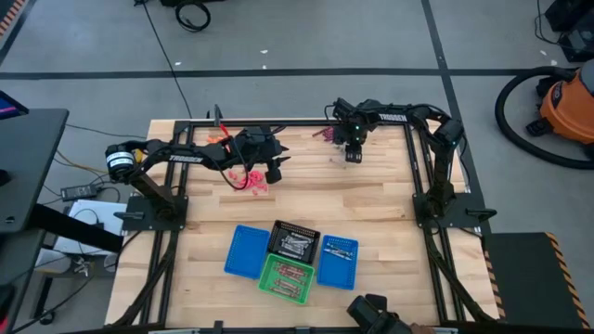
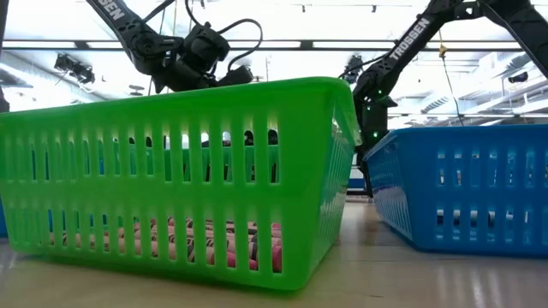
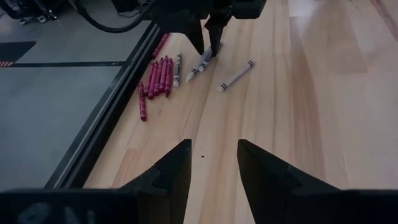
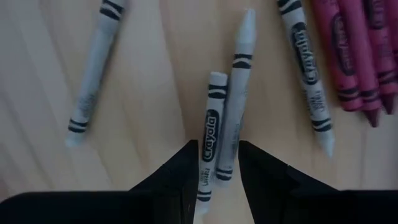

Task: Sort crayons
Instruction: Put the white crayon into the right blue bin

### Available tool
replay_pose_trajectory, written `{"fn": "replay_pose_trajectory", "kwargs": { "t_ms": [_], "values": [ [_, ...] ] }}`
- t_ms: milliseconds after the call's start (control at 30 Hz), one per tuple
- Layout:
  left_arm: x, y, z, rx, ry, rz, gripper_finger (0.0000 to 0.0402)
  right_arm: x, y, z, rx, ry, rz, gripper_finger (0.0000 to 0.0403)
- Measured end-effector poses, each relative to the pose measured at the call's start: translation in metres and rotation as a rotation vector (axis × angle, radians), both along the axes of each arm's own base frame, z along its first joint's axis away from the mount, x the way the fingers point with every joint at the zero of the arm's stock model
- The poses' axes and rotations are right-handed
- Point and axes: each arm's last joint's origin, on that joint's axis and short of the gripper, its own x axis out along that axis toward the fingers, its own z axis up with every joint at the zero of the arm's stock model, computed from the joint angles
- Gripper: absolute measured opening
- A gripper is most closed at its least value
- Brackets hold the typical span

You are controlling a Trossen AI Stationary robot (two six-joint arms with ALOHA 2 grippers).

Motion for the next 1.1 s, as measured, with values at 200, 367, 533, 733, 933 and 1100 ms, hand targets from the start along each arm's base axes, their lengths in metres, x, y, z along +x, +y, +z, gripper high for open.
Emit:
{"fn": "replay_pose_trajectory", "kwargs": {
  "t_ms": [200, 367, 533, 733, 933, 1100],
  "values": [
    [0.000, 0.000, 0.000, 0.000, 0.001, 0.000, 0.0141, 0.000, 0.005, 0.000, -0.028, 0.069, -0.026, 0.0116],
    [0.000, 0.000, 0.000, 0.001, 0.001, -0.001, 0.0141, 0.002, 0.012, 0.000, -0.004, 0.101, -0.028, 0.0116],
    [0.000, 0.000, 0.000, 0.001, 0.001, -0.001, 0.0141, -0.001, 0.014, 0.001, 0.018, 0.123, -0.069, 0.0116],
    [0.000, 0.000, 0.000, 0.000, 0.002, -0.001, 0.0141, -0.003, 0.013, 0.002, 0.052, 0.110, -0.130, 0.0116],
    [0.000, 0.000, 0.000, 0.000, 0.002, -0.001, 0.0141, -0.007, 0.017, -0.009, 0.021, 0.108, -0.143, 0.0109],
    [0.000, 0.000, 0.000, 0.000, 0.002, -0.001, 0.0141, -0.005, 0.025, -0.016, -0.030, 0.139, -0.120, 0.0092]
  ]
}}
